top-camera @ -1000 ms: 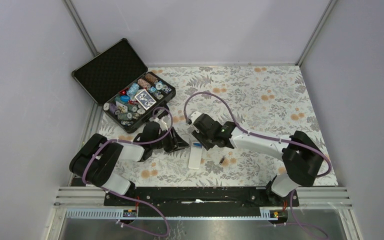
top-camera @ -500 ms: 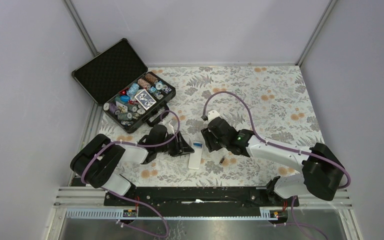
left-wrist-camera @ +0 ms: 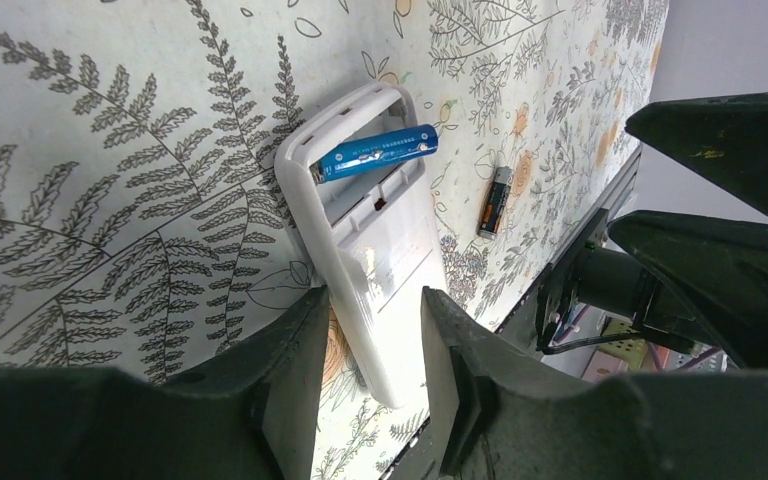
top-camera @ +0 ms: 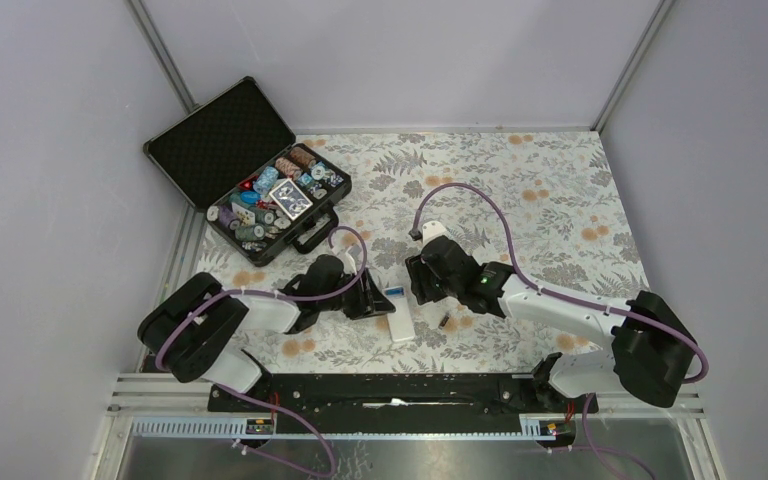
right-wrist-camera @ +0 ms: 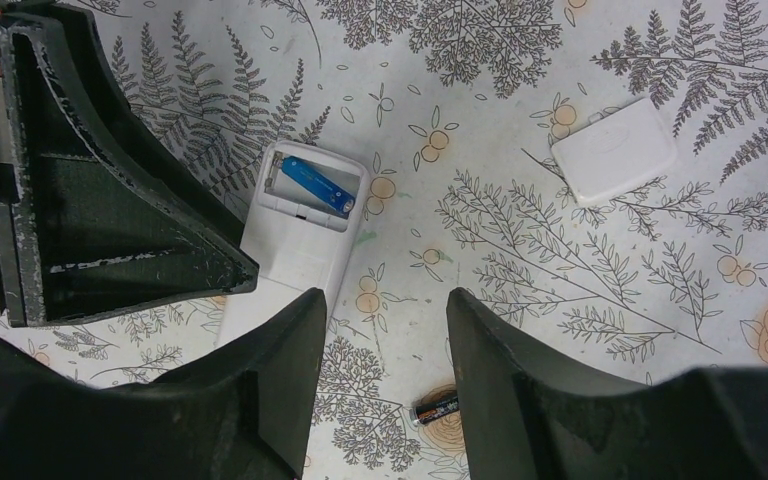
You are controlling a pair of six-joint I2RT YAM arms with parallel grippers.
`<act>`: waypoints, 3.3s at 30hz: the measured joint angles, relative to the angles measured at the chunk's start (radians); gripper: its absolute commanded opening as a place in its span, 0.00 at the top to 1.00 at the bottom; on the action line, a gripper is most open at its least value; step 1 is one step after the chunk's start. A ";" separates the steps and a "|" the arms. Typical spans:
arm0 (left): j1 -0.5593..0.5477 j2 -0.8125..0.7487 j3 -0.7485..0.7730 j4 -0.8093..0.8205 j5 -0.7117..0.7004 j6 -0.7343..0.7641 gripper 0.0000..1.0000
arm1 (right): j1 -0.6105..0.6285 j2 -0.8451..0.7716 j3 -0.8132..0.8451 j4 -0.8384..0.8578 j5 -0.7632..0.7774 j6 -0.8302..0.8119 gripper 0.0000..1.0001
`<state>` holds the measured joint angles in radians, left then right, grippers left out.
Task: Load the batteries into the remote control
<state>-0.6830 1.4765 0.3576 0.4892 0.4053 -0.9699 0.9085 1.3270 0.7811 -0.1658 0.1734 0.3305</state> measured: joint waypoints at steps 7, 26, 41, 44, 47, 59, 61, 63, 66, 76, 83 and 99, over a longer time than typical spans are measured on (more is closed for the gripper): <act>-0.003 -0.039 0.003 -0.063 -0.048 0.018 0.60 | -0.011 0.026 0.003 0.002 -0.015 -0.006 0.46; 0.080 0.014 0.081 -0.118 -0.060 0.081 0.68 | -0.036 0.174 0.108 0.019 -0.113 -0.002 0.55; 0.095 0.061 0.082 -0.059 -0.009 0.080 0.74 | -0.038 0.241 0.138 0.023 -0.114 0.034 0.59; 0.098 0.062 0.082 -0.048 -0.006 0.079 0.75 | -0.039 0.252 0.138 0.025 -0.116 0.042 0.61; 0.103 0.062 0.081 -0.043 -0.003 0.079 0.76 | -0.039 0.262 0.138 0.032 -0.119 0.050 0.62; 0.111 0.062 0.079 -0.023 0.006 0.079 0.78 | -0.039 0.290 0.138 0.045 -0.139 0.077 0.63; 0.113 0.062 0.078 -0.023 0.008 0.079 0.79 | -0.039 0.295 0.138 0.044 -0.140 0.080 0.64; 0.114 0.062 0.078 -0.021 0.010 0.078 0.79 | -0.039 0.297 0.138 0.044 -0.140 0.084 0.65; 0.115 0.062 0.077 -0.016 0.010 0.078 0.79 | -0.039 0.297 0.138 0.044 -0.141 0.089 0.66; 0.115 0.062 0.074 -0.016 0.013 0.075 0.80 | -0.039 0.310 0.138 0.044 -0.142 0.098 0.68; 0.115 0.062 0.074 -0.016 0.014 0.075 0.80 | -0.039 0.324 0.142 0.044 -0.160 0.106 0.74; 0.116 0.071 0.074 -0.016 0.018 0.075 0.83 | -0.042 0.345 0.164 0.043 -0.160 0.108 0.80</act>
<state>-0.5671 1.5478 0.4316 0.4736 0.4232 -0.8948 0.8661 1.6722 0.9455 -0.1223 0.0135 0.4381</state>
